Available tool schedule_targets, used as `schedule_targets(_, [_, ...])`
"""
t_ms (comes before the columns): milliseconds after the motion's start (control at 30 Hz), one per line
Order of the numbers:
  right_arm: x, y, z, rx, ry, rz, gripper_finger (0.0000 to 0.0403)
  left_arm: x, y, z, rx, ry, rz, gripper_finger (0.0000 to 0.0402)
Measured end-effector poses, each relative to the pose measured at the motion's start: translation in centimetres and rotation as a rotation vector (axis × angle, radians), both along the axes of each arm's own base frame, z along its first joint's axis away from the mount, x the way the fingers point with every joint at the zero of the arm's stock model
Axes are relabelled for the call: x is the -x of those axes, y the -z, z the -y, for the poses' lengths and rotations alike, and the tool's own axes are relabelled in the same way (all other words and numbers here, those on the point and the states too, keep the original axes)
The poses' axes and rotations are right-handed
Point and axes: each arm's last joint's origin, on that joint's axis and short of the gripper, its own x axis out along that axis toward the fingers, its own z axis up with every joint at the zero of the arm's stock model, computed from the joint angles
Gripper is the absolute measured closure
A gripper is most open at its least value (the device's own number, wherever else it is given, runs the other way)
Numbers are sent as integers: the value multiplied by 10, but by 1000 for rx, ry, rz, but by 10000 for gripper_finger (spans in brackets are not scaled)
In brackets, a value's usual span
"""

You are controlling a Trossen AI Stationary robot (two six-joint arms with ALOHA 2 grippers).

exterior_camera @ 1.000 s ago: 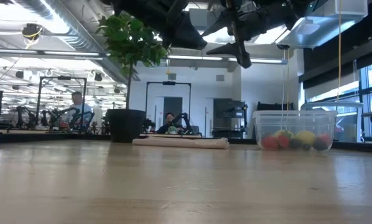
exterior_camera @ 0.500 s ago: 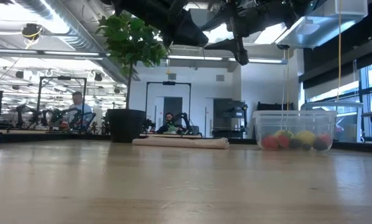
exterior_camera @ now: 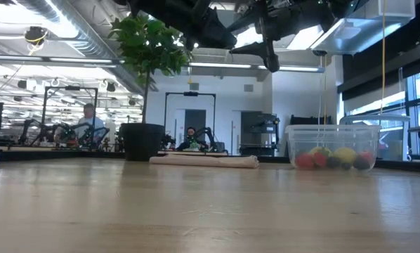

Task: Pick and placing Produce into tupperware
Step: Put the red strawberry into the transparent container

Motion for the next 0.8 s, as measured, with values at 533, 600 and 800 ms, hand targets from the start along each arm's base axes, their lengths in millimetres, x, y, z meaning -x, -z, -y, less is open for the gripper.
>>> schedule_targets(533, [0, 1, 0, 27, -2, -9, 317, 0, 0, -1, -39, -18, -15, 287])
schedule_targets(600, [0, 1, 0, 39, -6, -10, 317, 0, 0, -1, -40, -20, -15, 277])
schedule_targets(800, [0, 1, 0, 44, -9, -10, 317, 0, 0, -1, -38, -19, -13, 269])
